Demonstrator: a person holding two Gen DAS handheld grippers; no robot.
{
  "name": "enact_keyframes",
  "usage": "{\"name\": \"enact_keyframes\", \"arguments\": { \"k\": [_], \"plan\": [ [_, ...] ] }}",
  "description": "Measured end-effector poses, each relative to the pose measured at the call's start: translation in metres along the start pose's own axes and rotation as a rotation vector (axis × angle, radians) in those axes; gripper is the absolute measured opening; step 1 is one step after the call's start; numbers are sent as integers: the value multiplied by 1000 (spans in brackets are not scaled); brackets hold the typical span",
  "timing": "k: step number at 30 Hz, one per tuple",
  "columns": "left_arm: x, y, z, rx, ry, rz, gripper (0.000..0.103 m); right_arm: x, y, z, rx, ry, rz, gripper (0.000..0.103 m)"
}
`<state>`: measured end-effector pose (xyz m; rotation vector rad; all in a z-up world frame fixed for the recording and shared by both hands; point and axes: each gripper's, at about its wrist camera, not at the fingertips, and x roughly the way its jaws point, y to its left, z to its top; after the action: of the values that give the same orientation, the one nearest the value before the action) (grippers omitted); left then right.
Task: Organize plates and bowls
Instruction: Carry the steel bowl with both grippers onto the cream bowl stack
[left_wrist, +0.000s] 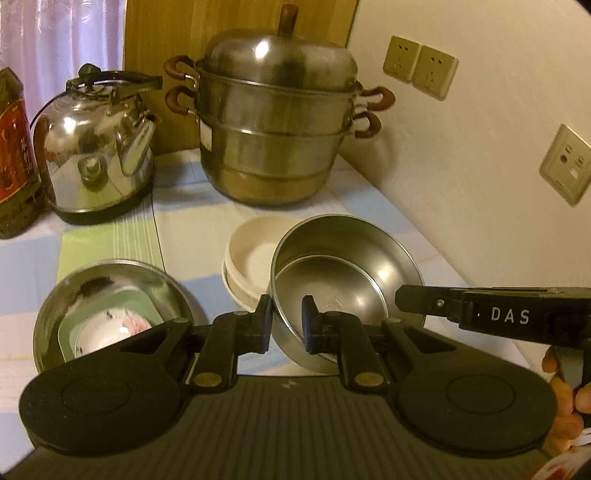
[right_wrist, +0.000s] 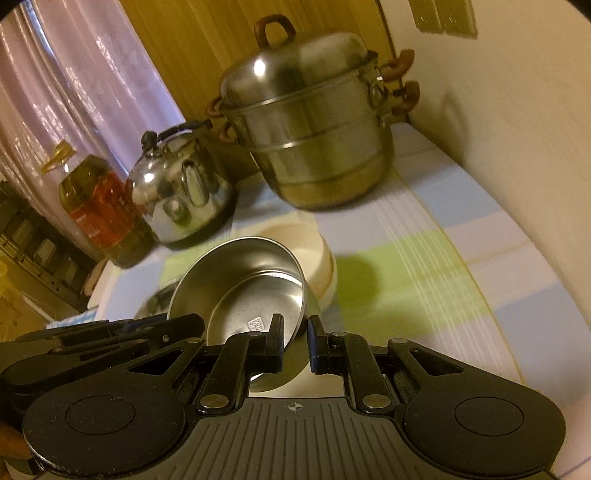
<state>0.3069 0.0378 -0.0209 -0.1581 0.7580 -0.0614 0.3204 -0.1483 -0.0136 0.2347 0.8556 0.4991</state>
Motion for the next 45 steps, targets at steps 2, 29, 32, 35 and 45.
{"name": "enact_keyframes", "arguments": {
  "k": [2, 29, 32, 35, 45],
  "plan": [
    [4, 3, 7, -4, -5, 1, 14, 5, 0, 8, 5, -5, 4, 13],
    [69, 34, 54, -31, 24, 16, 14, 74, -9, 64, 38, 22, -8, 13],
    [74, 35, 52, -31, 35, 15, 15, 78, -11, 63, 42, 32, -11, 13],
    [78, 36, 50, -32, 45, 14, 14, 82, -14, 62, 48, 43, -13, 13],
    [88, 39, 47, -37, 73, 19, 15, 93, -18, 58, 55, 70, -17, 13]
  ]
}}
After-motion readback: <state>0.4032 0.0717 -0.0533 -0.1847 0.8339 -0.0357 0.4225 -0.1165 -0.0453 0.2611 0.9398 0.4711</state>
